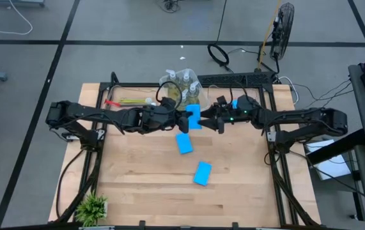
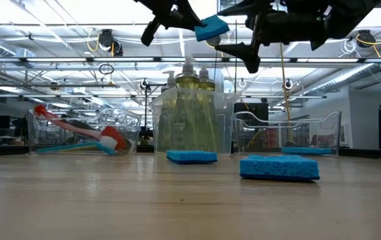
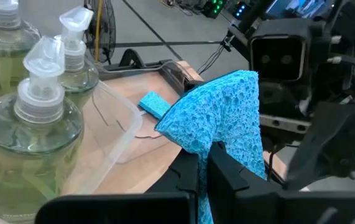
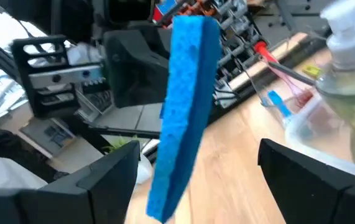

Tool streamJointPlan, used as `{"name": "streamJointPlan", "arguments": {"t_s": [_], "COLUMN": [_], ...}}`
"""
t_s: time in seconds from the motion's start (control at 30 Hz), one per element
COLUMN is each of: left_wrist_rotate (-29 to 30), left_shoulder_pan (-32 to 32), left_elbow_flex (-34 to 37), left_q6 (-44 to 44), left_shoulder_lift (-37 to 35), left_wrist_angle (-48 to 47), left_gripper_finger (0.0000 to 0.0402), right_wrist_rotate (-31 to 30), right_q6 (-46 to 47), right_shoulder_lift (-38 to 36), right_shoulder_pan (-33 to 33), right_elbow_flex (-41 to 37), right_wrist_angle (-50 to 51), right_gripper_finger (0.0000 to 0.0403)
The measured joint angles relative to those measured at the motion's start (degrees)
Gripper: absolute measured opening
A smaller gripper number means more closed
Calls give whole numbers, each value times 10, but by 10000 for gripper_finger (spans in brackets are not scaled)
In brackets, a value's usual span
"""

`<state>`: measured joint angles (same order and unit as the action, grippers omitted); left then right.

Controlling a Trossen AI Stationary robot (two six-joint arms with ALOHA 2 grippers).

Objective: Pick & Place Kitchen Sink Supplies
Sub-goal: Put the blue sponge into the right transparent bin

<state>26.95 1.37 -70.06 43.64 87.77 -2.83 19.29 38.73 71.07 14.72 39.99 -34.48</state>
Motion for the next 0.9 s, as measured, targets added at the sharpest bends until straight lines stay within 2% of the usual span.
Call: {"name": "streamJointPlan", "arguments": {"t_s": [0.17, 0.3, 0.43, 0.8, 0.9], "left_wrist_rotate": [1, 1, 1, 3, 1], "left_shoulder_pan": [0, -1, -1, -2, -2], "left_elbow_flex": [0, 0, 0, 0, 0], "left_q6": [0, 0, 0, -2, -1], "left_shoulder_lift": [0, 0, 0, 0, 0], "left_wrist_angle": [0, 0, 0, 0, 0], "left_gripper_finger": [9, 9, 9, 9, 15], "right_wrist_rotate": [-17, -32, -34, -24, -13], "right_q6": [-2, -4, -4, -21, -28], "right_shoulder_lift": [7, 7, 7, 7, 7], "right_shoulder_pan": [0, -2, -2, -7, -7], "right_elbow_flex": [3, 3, 3, 3, 3], "right_wrist_angle": [7, 5, 4, -16, -15], "right_gripper_finger": [311, 283, 225, 28, 9]}}
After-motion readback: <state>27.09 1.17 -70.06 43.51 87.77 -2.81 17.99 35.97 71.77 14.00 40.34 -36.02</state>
